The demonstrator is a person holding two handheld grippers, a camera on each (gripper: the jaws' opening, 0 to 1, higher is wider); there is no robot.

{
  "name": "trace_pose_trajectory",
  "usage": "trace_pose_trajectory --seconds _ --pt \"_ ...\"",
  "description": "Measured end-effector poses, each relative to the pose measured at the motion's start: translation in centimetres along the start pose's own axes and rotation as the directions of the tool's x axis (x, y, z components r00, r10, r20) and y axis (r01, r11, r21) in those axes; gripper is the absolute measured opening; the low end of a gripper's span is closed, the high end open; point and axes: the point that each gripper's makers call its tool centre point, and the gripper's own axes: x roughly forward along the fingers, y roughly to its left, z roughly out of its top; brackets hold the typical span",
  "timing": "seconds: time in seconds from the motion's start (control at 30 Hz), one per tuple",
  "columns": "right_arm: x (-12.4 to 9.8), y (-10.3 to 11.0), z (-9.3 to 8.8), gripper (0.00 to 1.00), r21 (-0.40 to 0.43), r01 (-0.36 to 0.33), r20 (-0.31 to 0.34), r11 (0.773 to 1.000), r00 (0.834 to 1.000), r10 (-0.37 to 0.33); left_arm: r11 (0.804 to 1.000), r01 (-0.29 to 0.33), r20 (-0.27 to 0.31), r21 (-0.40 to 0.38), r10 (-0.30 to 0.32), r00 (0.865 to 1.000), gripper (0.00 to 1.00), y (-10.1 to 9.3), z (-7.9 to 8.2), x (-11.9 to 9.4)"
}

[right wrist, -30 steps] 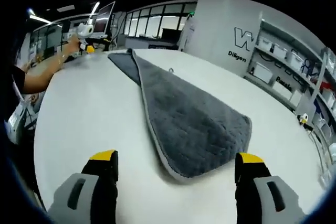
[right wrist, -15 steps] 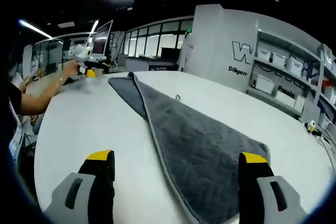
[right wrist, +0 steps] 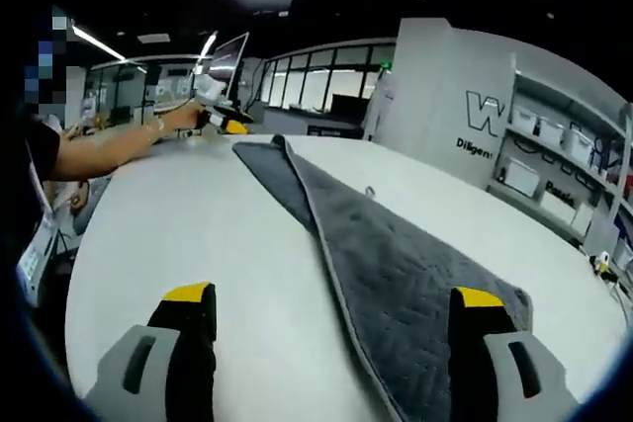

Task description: Open the folded towel by lifting each exposed corner and separating the folded layers until the towel lies flat within the target outline without major curled edges

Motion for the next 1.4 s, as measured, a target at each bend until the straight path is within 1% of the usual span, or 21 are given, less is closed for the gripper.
trace_pose_trajectory --seconds 0.07,0.13,0.23,0.3,0.33,0.43,0.47,0.5,0.57,0.6,0.63,0.67,0.7,0.73,0.87,0.97,1.07,1.23,1.3,1.4 --pt "0.0 0.0 0.0 0.99 0.002 -0.002 0.005 1.000 1.000 0.002 0.999 -0.033 -0.013 0.010 0.033 0.999 0.88 1.4 -0.3 0.9" --pt "0.0 0.1 0.1 0.99 0.003 -0.009 0.008 1.000 1.000 0.009 0.999 -0.037 -0.011 0.011 0.037 0.999 0.87 1.9 -0.4 1.7" --pt "0.1 0.3 0.1 0.99 -0.001 -0.015 0.006 1.000 1.000 0.015 1.000 -0.021 -0.005 0.021 0.022 1.000 0.82 2.9 0.0 3.5" --pt "0.2 0.5 0.1 0.99 -0.001 -0.020 0.004 1.000 1.000 0.020 0.999 -0.025 -0.005 0.036 0.025 1.000 0.78 3.2 0.2 4.1" --pt "0.2 0.5 0.2 0.99 0.002 -0.021 0.009 1.000 1.000 0.021 0.998 -0.029 -0.004 0.047 0.029 1.000 0.77 3.7 0.4 4.8" --pt "0.1 0.3 0.3 0.99 0.004 -0.013 0.017 1.000 1.000 0.013 0.997 -0.034 -0.007 0.074 0.034 0.999 0.66 4.2 0.5 5.8" --pt "0.0 0.1 0.3 0.99 0.004 -0.005 0.015 1.000 1.000 0.005 0.996 -0.032 -0.019 0.080 0.033 0.999 0.60 4.4 0.3 6.1" --pt "-0.1 -0.1 0.2 0.99 0.005 0.003 0.013 1.000 1.000 -0.003 0.996 -0.030 -0.031 0.087 0.033 0.999 0.58 4.7 0.1 6.4" --pt "-0.2 -0.4 0.1 0.99 0.009 0.009 0.013 1.000 1.000 -0.009 0.996 -0.028 -0.029 0.088 0.031 0.999 0.57 5.0 0.2 6.7" --pt "-0.2 -0.5 0.0 0.99 0.015 0.009 0.013 1.000 1.000 -0.009 0.995 -0.022 -0.026 0.097 0.024 0.999 0.56 5.5 0.2 7.2" --pt "-0.2 -0.6 0.0 0.99 0.021 0.009 0.014 1.000 1.000 -0.009 0.993 -0.013 -0.040 0.116 0.017 0.999 0.54 5.5 0.0 7.4" --pt "-0.1 -0.7 0.0 0.99 0.021 0.009 0.014 1.000 1.000 -0.010 0.992 -0.011 -0.046 0.123 0.017 0.999 0.51 5.5 -0.1 7.5" --pt "-0.1 -0.8 -0.1 0.99 0.025 0.010 0.010 1.000 1.000 -0.011 0.988 0.010 -0.076 0.154 0.002 0.997 0.47 5.3 -0.7 7.8" --pt "-0.1 -0.7 -0.2 0.99 0.024 0.012 0.006 1.000 1.000 -0.012 0.986 0.027 -0.084 0.162 -0.013 0.996 0.44 5.0 -0.9 8.0" --pt "-0.2 -0.7 -0.2 0.99 0.027 0.015 0.009 1.000 1.000 -0.016 0.987 0.041 -0.043 0.154 -0.035 0.998 0.19 4.2 -0.2 8.2" --pt "-0.2 -0.7 -0.2 0.99 0.027 0.017 0.010 0.999 1.000 -0.017 0.986 0.052 -0.044 0.158 -0.046 0.998 0.05 3.8 -0.2 8.2" --pt "-0.3 -0.7 -0.2 0.99 0.028 0.019 0.012 0.999 1.000 -0.019 0.983 0.055 -0.057 0.172 -0.046 0.997 0.03 3.4 -0.6 8.1" --pt "-0.4 -0.3 0.0 0.99 0.034 0.016 0.026 0.999 1.000 -0.017 0.980 0.061 -0.046 0.191 -0.053 0.998 0.03 3.0 -0.4 7.6" --pt "-0.4 -0.3 0.0 0.99 0.036 0.015 0.026 0.999 1.000 -0.016 0.980 0.049 -0.023 0.193 -0.045 0.999 0.02 3.0 0.0 7.2" --pt "-0.5 -0.1 0.1 0.99 0.036 0.014 0.033 0.999 0.999 -0.015 0.985 0.046 0.020 0.165 -0.050 0.999 0.02 2.6 0.5 6.3"
